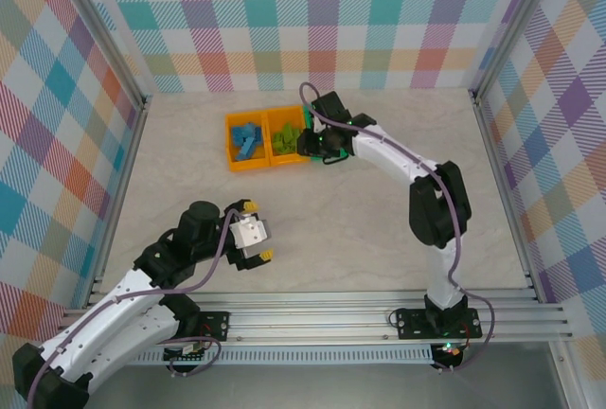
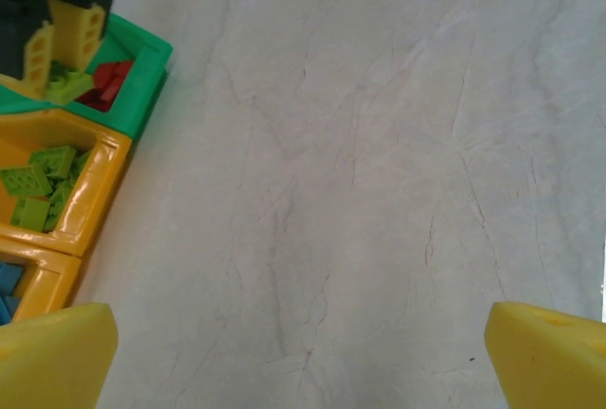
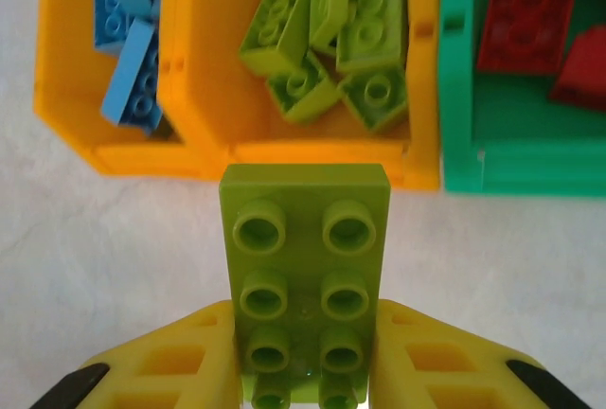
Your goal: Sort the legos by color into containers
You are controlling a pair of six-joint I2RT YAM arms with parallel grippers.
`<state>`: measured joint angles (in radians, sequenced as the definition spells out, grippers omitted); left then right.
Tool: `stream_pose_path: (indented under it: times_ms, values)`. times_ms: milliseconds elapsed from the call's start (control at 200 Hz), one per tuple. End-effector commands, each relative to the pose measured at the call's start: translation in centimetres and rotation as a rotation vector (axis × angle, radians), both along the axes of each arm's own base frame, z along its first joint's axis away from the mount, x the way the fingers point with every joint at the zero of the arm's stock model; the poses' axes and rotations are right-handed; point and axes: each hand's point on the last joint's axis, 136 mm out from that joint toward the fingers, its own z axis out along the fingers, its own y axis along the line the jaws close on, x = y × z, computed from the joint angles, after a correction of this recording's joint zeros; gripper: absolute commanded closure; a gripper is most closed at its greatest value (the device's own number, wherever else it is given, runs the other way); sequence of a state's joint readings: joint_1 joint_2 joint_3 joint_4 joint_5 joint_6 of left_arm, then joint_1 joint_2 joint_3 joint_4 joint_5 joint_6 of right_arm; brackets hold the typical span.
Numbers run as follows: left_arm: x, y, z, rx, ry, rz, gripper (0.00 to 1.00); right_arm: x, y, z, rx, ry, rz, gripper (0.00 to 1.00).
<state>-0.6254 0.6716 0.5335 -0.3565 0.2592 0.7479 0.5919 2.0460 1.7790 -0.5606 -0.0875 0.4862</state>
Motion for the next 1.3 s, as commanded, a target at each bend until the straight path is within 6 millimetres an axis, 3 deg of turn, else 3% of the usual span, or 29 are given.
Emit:
stream_pose_path:
  times_ms: [0, 145, 330, 425, 570, 725, 895, 995, 1075, 1195, 1295]
  values:
    - [0.2, -0.1, -0.1, -0.002, 0.014, 0.000, 0.00, 0.8, 0.8, 1.0, -0.029, -0.023, 0.051, 0.69]
    - [0.3, -0.2, -0.2, 0.010, 0.029, -0.007, 0.00, 3.3, 1.9, 0.8, -0.021, -0.029, 0.051, 0.64]
    - [0.3, -0.3, -0.2, 0.005, 0.019, -0.018, 0.00, 4.8, 3.0, -0.6, -0.042, 0.000, 0.061, 0.39]
    - [0.2, -0.3, -0.3, 0.010, 0.022, -0.020, 0.00, 5.1, 2.9, -0.3, -0.068, -0.008, 0.074, 0.38]
    - [0.2, -0.1, -0.2, 0.014, 0.011, -0.016, 0.00, 4.4, 2.3, 1.7, -0.087, -0.035, 0.099, 0.40]
    - [0.3, -0.1, -0.2, 0.013, 0.012, -0.013, 0.00, 2.2, 0.2, 3.5, -0.109, -0.078, 0.101, 0.39]
    - [0.9, -0.2, 0.1, -0.023, 0.041, 0.034, 0.00, -3.0, -3.8, 6.0, -0.082, -0.160, 0.079, 0.37]
    - [2.4, -0.2, 1.8, -0.135, 0.103, 0.167, 0.00, -6.3, -7.4, 7.2, -0.097, -0.237, 0.036, 0.29]
    - [3.9, 0.2, 3.7, -0.249, 0.185, 0.327, 0.00, -8.8, -11.2, 7.1, -0.158, -0.303, -0.020, 0.22]
    - [7.1, 3.8, 4.5, -0.385, 0.232, 0.714, 0.00, -11.3, -17.9, 7.8, -0.260, -0.440, -0.172, 0.06]
    - [8.5, 7.9, 3.7, -0.439, 0.122, 0.962, 0.00, -12.4, -23.1, 6.8, -0.334, -0.550, -0.303, 0.00]
